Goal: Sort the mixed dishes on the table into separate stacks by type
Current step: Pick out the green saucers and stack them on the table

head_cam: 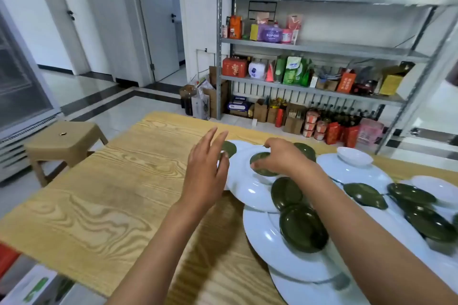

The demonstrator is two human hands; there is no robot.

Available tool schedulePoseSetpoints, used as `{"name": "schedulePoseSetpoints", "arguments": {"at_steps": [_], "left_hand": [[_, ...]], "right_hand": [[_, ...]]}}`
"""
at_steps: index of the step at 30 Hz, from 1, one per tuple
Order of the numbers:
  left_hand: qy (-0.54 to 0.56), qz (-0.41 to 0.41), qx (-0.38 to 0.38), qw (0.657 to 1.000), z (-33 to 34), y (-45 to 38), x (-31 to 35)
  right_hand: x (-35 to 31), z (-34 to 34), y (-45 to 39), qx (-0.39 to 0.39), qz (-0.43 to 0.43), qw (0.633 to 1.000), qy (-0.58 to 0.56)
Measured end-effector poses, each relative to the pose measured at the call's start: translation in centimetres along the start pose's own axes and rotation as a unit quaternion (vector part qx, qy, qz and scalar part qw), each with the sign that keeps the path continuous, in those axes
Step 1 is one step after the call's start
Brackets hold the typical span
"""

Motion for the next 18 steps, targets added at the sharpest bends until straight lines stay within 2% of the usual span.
{"name": "schedulePoseSetpoints", "arguments": {"at_steps": [3, 6, 10, 18], "left_hand": [[0.011, -0.002, -0.003, 1.000, -0.3, 0.3, -1.9], [0.033, -0.021, -0.025, 0.999, 0.7, 1.2, -3.6], [0.053, -0.016, -0.043, 0.998, 1.1, 2.2, -4.1], [0.073, -0.015, -0.020, 0.997, 0.0, 3.4, -4.1]], "right_hand": [[0.2, 0.9, -0.8, -0.052, 0.039, 0.998, 0.022], [0.2, 1.3, -1.1, -0.061, 0.052, 0.997, 0.013], [0.1, 1.2, -1.0, -0.052, 0.056, 0.997, -0.009], [0.0, 0.5, -0.2, 0.005, 0.064, 0.998, 0.000]]}}
Point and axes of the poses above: each hand's wrist, its own y-axis away from the middle knuckle, its own z-axis out of the palm, x = y × z, the point moved 9 cm from there along -y, towards the middle knuckle, and after that the axes turned 15 degrees about -x, right-handed, at the moved point
